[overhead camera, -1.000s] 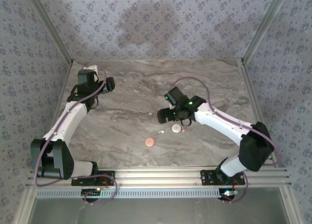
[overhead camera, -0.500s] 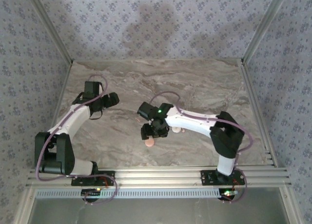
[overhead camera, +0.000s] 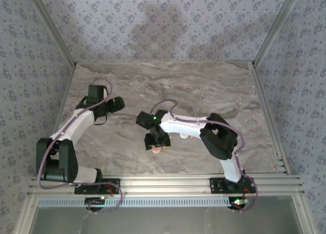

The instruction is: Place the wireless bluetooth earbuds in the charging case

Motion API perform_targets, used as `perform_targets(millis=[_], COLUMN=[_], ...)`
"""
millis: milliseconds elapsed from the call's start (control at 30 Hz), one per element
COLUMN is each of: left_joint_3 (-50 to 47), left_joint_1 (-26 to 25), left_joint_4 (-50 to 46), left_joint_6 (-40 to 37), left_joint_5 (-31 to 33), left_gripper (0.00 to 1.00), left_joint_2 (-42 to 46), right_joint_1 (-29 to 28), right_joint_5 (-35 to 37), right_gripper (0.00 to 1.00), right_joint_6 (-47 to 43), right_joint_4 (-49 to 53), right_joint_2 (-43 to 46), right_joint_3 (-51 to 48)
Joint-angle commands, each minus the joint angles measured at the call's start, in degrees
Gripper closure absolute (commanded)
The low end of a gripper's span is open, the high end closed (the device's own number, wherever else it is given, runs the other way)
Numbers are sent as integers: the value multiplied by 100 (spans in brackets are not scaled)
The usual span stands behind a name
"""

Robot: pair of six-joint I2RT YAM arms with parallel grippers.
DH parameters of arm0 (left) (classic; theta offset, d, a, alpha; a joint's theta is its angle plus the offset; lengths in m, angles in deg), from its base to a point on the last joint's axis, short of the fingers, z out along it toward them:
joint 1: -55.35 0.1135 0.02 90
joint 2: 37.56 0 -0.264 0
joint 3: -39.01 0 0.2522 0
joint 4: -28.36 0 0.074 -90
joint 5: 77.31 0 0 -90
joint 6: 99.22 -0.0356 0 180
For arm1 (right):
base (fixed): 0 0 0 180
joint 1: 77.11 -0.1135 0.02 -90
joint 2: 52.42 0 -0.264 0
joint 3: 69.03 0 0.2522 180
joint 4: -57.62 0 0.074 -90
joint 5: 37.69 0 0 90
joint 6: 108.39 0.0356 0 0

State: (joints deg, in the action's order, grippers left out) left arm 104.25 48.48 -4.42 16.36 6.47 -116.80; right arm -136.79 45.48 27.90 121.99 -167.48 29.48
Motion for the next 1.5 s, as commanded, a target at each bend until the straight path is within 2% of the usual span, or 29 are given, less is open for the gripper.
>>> perform_targets(millis=[0, 200, 333, 500, 667, 800, 1000, 1133, 1300, 1367, 1467], left_joint_3=[54, 40, 59, 149, 282, 222, -352, -769, -1554, -1745, -1993], left_joint_1=[-24, -29, -25, -25, -25, -34, -230, -678, -1333, -1572, -1892], left_joint_4=[-160, -169, -219, -336, -492, -388, 724, 1499, 3024, 3437, 4009], left_joint_6=[-62, -82, -80, -115, -133, -232, -572, -1043, -1680, -1942, -2462], left_joint_5=[-20, 15, 29, -77, -418, -943, -1903, -1943, -1891, -1863, -2181], left_gripper=[12, 12, 12, 14, 16, 20, 25, 28, 32, 32, 35], left_joint_2=[29, 85, 76, 136, 266, 476, 1033, 1371, 1702, 1737, 1686], right_joint_1=[-37, -28, -27, -31, 26, 193, 688, 1081, 1556, 1628, 1709], right_joint_5=[120, 55, 176, 356, 549, 653, 690, 358, -106, -133, -242], right_gripper=[33, 36, 45, 50, 52, 52, 52, 52, 52, 52, 51], right_joint_6=[-26, -58, -84, 22, 167, 286, 160, 235, 561, 585, 585], right_joint_4=[248, 255, 250, -114, -1053, -2282, -3847, -4878, -6066, -6237, -6312], right_joint_2=[-206, -321, -295, 70, 804, 1552, 2549, 3134, 3796, 4018, 4258], right_joint_3=[187, 195, 186, -111, -845, -1687, -2601, -3163, -3839, -3988, -4117])
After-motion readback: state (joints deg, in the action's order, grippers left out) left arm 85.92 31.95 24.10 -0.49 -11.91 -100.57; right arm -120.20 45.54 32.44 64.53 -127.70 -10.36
